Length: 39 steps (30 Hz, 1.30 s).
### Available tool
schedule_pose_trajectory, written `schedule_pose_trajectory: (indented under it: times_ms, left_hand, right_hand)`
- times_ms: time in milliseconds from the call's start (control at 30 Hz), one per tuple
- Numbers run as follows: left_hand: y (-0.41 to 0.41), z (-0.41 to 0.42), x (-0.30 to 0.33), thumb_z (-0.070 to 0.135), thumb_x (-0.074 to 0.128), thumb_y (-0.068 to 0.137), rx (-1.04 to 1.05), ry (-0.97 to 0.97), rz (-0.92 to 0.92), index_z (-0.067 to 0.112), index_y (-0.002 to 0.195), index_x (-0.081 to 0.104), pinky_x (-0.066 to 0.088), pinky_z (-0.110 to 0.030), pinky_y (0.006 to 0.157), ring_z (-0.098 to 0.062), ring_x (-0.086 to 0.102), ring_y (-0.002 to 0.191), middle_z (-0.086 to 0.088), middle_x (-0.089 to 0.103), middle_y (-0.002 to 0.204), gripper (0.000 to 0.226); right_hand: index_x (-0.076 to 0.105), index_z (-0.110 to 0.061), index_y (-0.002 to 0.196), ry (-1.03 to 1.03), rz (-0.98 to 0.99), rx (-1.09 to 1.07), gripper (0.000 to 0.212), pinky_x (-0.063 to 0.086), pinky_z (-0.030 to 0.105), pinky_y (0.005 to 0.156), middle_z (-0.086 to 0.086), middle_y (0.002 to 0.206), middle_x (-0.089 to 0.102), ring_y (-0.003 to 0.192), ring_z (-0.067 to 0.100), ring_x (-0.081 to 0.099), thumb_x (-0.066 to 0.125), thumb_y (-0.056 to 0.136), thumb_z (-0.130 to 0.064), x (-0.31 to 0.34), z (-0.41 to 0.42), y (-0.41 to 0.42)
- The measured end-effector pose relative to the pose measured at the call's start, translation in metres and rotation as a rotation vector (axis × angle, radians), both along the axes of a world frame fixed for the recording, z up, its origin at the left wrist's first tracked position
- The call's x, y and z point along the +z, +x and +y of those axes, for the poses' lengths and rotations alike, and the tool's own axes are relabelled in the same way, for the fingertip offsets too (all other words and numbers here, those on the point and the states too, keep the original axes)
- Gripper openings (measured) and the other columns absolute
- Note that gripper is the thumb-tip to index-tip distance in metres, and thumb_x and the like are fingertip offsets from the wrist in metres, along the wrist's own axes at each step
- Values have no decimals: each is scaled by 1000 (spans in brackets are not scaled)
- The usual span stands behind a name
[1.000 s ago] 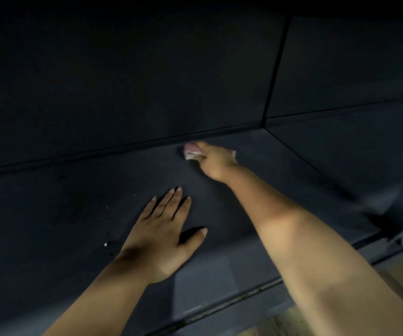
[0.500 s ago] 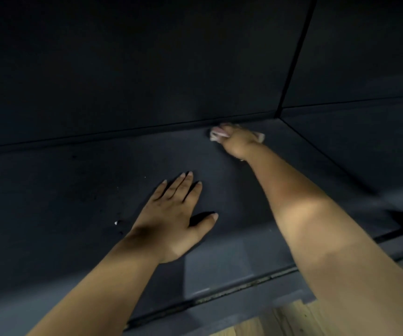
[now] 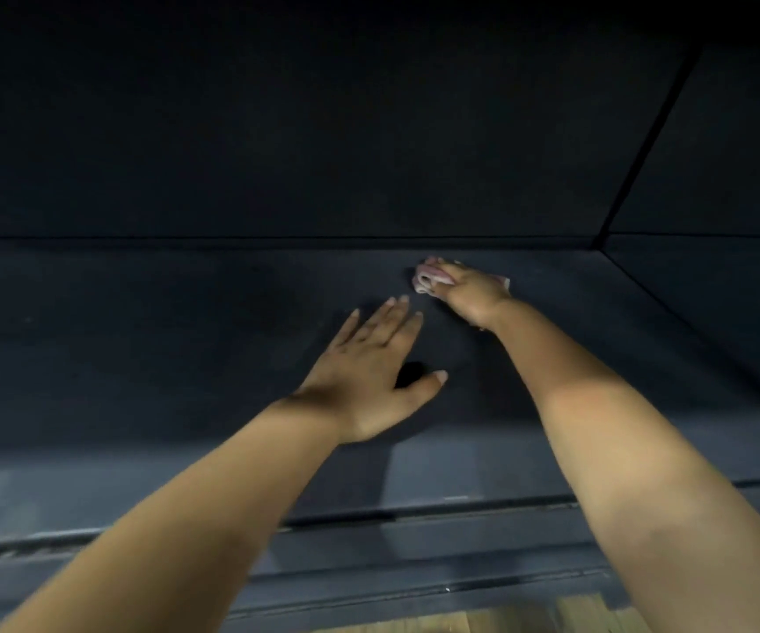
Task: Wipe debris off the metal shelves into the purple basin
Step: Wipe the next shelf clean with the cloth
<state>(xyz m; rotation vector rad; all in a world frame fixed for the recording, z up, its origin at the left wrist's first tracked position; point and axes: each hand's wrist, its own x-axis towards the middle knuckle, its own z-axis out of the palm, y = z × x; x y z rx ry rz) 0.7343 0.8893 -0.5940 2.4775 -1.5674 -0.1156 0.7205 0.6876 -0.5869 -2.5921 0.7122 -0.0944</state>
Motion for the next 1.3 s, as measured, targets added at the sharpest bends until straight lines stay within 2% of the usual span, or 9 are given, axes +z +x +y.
schedule_pose_trajectory:
  times_ms: [100,333,467,667,800,900,967,1033,1300]
  left_hand:
    - [34,62,10,73,-5,68,106,16,-164,23,154,7,-16,-22,111,2,-21,135,3,-13,160,100]
    - [48,162,-13,88,-34,37,296,137,-25,27,151,-7,-17,-17,107,7,-23,130,15,-22,150,132]
    - [48,159,-14,73,-18,54,311,108,-29,26,153,0,-12,-22,113,4,-18,136,10,-13,158,112]
    - [44,159,-13,71,-13,63,319,126,-27,23,154,4,-8,-24,114,-7,-11,146,5,-10,160,104]
    - [47,159,-14,64,-1,80,317,126,-19,23,154,5,-7,-27,116,-8,-10,146,5,-9,160,85]
    - [47,159,-15,57,11,98,312,147,-33,22,154,3,-6,-29,117,-10,-11,146,3,-11,160,66]
    - [47,158,-15,53,14,100,311,145,-40,22,154,3,-6,-29,117,-11,-10,147,2,-11,160,64]
    - [47,157,-16,53,15,100,310,136,-39,22,154,3,-6,-30,117,-11,-10,147,2,-10,161,63]
    - [47,159,-17,52,17,100,311,116,-37,20,154,7,-5,-30,117,-12,-8,147,0,-7,161,63]
  right_hand:
    - [37,-20,143,-36,-4,-22,46,21,28,110,6,150,36,137,24,33,37,100,-35,1,5,-3]
    - [45,-9,134,-98,120,-6,39,25,40,108,12,143,38,131,28,35,39,99,-23,14,48,-2]
    - [51,-20,131,-32,-43,96,35,30,27,104,7,139,48,129,23,42,46,98,-30,2,96,11]
    - [53,-22,131,31,-165,163,34,38,27,98,5,130,58,120,24,52,44,99,-18,-11,148,16]
    - [53,-24,129,44,-327,-55,33,44,30,92,8,129,59,117,28,56,47,97,-19,-6,106,-13]
    - [48,-31,132,41,-232,-283,34,50,22,63,7,128,57,103,31,60,40,100,-27,-9,71,-58]
    - [41,-28,140,7,-140,-326,39,48,25,85,7,137,50,118,31,52,38,101,-28,-14,67,-72]
    - [38,-25,143,-16,-136,-304,43,34,29,106,8,143,45,130,29,43,40,100,-24,-15,78,-64]
    - [40,-25,141,-49,-115,23,42,26,21,103,2,145,43,131,23,41,40,100,-19,-12,190,-2]
